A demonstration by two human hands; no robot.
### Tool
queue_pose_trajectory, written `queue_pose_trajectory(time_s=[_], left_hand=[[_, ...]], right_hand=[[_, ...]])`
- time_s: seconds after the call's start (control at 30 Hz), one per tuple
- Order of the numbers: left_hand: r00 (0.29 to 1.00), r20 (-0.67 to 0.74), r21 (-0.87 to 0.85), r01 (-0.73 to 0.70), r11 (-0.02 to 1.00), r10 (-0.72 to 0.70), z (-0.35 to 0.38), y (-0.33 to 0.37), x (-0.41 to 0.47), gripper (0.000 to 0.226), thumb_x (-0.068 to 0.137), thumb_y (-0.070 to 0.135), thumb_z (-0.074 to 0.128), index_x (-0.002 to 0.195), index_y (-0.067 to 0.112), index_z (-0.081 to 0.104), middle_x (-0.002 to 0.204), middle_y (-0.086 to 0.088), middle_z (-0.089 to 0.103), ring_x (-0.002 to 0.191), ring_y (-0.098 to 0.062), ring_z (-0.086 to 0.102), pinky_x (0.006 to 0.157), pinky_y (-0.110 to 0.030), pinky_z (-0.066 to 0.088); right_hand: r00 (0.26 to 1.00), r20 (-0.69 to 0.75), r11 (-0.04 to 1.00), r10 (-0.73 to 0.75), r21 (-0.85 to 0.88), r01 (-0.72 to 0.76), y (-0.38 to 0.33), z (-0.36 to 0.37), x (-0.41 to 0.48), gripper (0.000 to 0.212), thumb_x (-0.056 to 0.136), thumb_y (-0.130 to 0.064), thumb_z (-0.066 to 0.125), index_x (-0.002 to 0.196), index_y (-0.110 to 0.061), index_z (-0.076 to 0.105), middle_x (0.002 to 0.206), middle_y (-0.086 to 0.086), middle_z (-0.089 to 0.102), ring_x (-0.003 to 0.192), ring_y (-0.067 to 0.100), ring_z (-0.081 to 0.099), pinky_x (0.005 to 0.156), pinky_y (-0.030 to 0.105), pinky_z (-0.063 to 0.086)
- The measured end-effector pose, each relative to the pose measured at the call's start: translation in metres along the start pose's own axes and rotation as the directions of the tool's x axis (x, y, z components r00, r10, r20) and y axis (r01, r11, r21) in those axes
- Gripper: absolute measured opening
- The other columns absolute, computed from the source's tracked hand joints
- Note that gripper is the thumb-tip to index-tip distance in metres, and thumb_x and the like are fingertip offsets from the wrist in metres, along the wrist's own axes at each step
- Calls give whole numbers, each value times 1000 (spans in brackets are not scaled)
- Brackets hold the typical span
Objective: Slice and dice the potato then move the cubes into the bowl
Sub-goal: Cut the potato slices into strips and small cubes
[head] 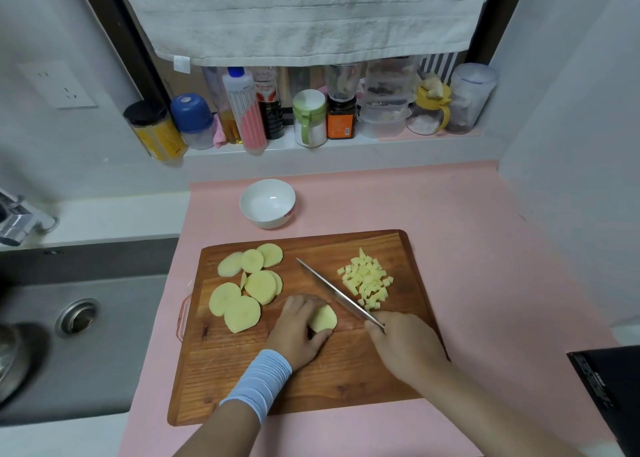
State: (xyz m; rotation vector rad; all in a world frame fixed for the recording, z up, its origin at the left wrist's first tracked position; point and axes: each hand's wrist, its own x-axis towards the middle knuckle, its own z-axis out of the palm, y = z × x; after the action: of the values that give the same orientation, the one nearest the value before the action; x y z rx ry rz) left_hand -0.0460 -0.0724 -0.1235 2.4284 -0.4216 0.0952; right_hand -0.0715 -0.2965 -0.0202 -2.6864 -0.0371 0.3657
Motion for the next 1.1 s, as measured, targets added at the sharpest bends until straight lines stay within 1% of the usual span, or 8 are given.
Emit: queue_pose_trajectory(time_s=[0.07, 0.17, 0.3, 0.47, 0.63, 0.73, 0.9, 1.1], left_hand=[[992, 73, 7, -101, 995, 101, -7, -1, 2, 47, 82, 25, 70, 127, 18, 58, 130, 5, 52, 124, -8, 40, 109, -28, 38], [976, 26, 103, -217, 971, 216, -8, -3, -3, 30, 83, 25, 67, 111, 15, 64, 125, 0, 56, 118, -18, 49, 102, -29, 43], [967, -45, 172, -239, 956, 250, 5, 1, -12, 13, 93, 26, 61, 93, 13, 64, 99, 1, 58, 91, -20, 54, 80, -34, 51], [973, -82, 172, -201, 964, 217, 12, 6, -8, 10, 94, 22, 60, 90, 14, 63, 94, 0, 58, 86, -21, 53, 76, -36, 51], [973, -88, 153, -199, 968, 214, 6, 13, -7, 12, 92, 24, 60, 86, 14, 64, 89, 2, 58, 83, -18, 52, 75, -28, 47], [972, -66, 153, -213, 965, 225, 4, 14, -3, 8, 90, 18, 59, 88, 14, 66, 91, 1, 60, 82, -20, 54, 73, -34, 52], [962, -73, 105, -254, 962, 262, 0, 11, -2, 9, 89, 14, 63, 95, 12, 70, 111, 2, 65, 100, -16, 60, 90, -24, 50], [964, -83, 73, -248, 966, 254, -1, 11, -3, 9, 90, 14, 61, 94, 13, 70, 109, 4, 65, 101, -14, 58, 94, -18, 44]], right_hand=[[1000, 28, 1000, 14, -11, -14, 1, -4, 3, 31, 104, -43, 43, 100, -28, 70, 81, -9, 68, 79, 13, 64, 61, 29, 43], [998, 58, 1000, 26, 3, -26, 2, -3, 3, 30, 103, -43, 44, 97, -28, 70, 77, -9, 66, 74, 10, 62, 55, 25, 39], [998, 67, 1000, 5, -1, -5, -1, 2, -1, 29, 103, -42, 44, 91, -29, 67, 75, -11, 63, 72, 9, 60, 56, 24, 39], [998, 69, 1000, -2, 10, 1, -6, 4, -3, 29, 104, -41, 45, 97, -28, 70, 81, -12, 68, 77, 9, 63, 66, 28, 52], [996, 89, 1000, -9, 6, 9, -7, -1, 1, 28, 104, -42, 45, 90, -29, 66, 76, -11, 63, 72, 10, 59, 61, 27, 46], [998, 28, 997, -50, -54, 51, -7, 2, -4, 28, 103, -40, 44, 96, -28, 68, 78, -9, 66, 73, 12, 62, 62, 28, 47], [994, -12, 988, -107, -114, 105, -13, 11, -18, 24, 102, -40, 40, 106, -30, 62, 87, -4, 69, 82, 18, 65, 63, 30, 37], [997, 1, 987, -76, -141, 76, -12, 9, -20, 27, 103, -38, 42, 114, -30, 66, 95, -5, 72, 86, 18, 68, 68, 29, 47]])
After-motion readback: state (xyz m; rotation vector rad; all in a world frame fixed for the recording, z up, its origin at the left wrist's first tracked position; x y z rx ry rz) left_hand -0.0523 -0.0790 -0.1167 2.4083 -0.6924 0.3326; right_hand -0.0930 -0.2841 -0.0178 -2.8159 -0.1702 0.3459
